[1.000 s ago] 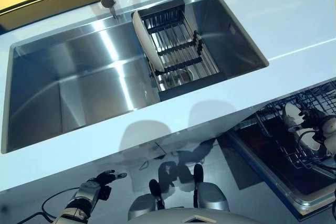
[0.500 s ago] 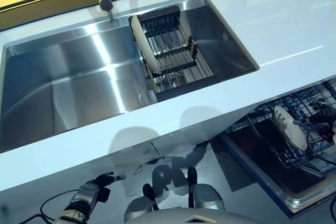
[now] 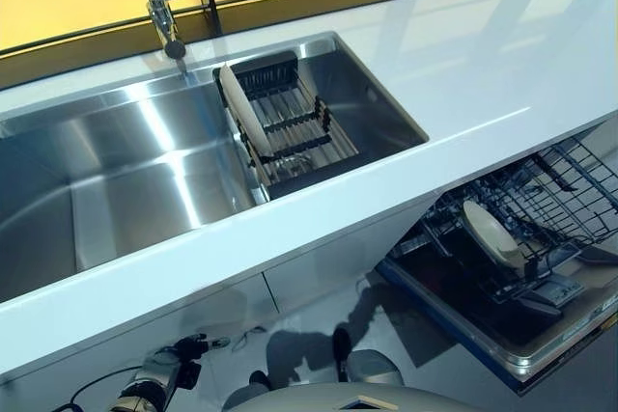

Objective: Take plates into dishwasher

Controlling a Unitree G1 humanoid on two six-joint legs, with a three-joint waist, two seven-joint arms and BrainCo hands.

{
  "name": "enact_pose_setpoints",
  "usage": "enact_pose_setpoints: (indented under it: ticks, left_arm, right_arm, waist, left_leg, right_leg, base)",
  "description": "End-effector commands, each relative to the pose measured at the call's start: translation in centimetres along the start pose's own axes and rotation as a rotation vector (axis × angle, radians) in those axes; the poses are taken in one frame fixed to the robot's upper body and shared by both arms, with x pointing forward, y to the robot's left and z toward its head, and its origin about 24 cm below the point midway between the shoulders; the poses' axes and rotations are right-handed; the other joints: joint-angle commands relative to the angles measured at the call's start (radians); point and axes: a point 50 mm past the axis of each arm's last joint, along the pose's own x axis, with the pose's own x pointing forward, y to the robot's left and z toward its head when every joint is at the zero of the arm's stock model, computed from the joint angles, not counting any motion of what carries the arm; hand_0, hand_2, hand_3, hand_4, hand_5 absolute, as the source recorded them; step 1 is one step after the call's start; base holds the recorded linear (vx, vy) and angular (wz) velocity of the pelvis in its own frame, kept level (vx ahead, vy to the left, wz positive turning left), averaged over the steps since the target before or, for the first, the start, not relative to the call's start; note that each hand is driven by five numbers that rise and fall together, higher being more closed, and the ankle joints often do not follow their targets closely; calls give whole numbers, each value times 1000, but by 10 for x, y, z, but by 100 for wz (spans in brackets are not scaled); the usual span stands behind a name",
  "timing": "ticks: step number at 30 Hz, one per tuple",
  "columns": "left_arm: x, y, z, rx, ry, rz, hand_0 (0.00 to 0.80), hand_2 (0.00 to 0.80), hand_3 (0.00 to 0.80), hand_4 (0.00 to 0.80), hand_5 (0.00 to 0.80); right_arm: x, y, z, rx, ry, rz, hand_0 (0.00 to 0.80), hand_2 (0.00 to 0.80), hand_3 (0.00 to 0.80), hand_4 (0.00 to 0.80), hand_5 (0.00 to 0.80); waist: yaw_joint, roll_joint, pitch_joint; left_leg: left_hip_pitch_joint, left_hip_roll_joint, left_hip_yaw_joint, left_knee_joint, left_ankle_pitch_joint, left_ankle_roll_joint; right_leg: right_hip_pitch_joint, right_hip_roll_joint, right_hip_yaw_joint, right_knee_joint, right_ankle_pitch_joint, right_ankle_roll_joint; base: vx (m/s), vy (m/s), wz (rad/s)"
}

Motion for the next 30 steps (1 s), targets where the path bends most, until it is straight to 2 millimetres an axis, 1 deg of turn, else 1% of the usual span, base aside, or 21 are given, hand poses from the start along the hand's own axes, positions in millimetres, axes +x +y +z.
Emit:
enact_pose_setpoints:
  ticks: [1,4,8,12,15,20,24,29,30]
  left_arm:
    - [0,8,-3,-2,15,36,0,0,0,0,0]
    - [0,9,-5,-13,23,35,0,0,0,0,0]
    - [1,5,-9,-27,29,32,0,0,0,0,0]
    - [1,2,-13,-36,40,28,0,0,0,0,0]
    - [1,0,-13,-45,44,25,0,0,0,0,0]
    - [2,-5,-14,-58,46,21,0,0,0,0,0]
    - [3,-8,-13,-77,48,22,0,0,0,0,0]
    - [3,-8,-12,-95,48,30,0,0,0,0,0]
    - [3,-7,-11,-98,46,33,0,0,0,0,0]
  right_arm:
    - [-21,-41,49,106,-161,-131,0,0,0,0,0]
    - [-36,-47,82,176,-283,-134,0,0,0,0,0]
    - [-50,-44,115,249,-394,-130,0,0,0,0,0]
    - [-68,-36,147,328,-519,-114,0,0,0,0,0]
    - [-83,-21,170,347,-600,-82,0,0,0,0,0]
    - [-103,7,198,347,-692,22,0,0,0,0,0]
    - [-115,31,213,338,-733,134,0,0,0,0,0]
    - [-124,55,224,329,-762,252,0,0,0,0,0]
    - [-129,63,229,328,-775,286,0,0,0,0,0]
  waist:
    - [25,-35,-24]
    - [41,-46,-37]
    - [61,-53,-47]
    - [85,-55,-53]
    - [101,-56,-54]
    - [133,-58,-57]
    - [155,-60,-57]
    - [177,-65,-57]
    - [185,-68,-56]
  left_leg:
    - [-23,5,-42,21,-15,23]
    - [-25,-2,-54,19,-16,25]
    - [-24,-10,-66,19,-18,28]
    - [-23,-19,-79,18,-20,29]
    - [-24,-26,-90,19,-19,30]
    - [-27,-33,-109,18,-17,30]
    - [-30,-37,-124,16,-14,30]
    - [-36,-41,-137,16,-10,31]
    - [-39,-41,-142,16,-9,31]
  right_leg:
    - [4,15,12,86,-83,62]
    - [9,15,9,81,-85,61]
    - [19,12,-1,75,-86,59]
    - [34,6,-17,67,-89,58]
    - [43,0,-29,62,-90,57]
    - [56,-10,-56,59,-92,57]
    - [62,-18,-76,61,-93,58]
    - [64,-27,-94,61,-91,62]
    - [63,-31,-100,63,-89,64]
  base:
    - [9,67,-1]
    - [3,55,0]
    - [13,45,1]
    - [14,37,3]
    - [12,42,6]
    - [10,48,16]
    - [1,54,17]
    - [-14,38,17]
    - [-32,34,28]
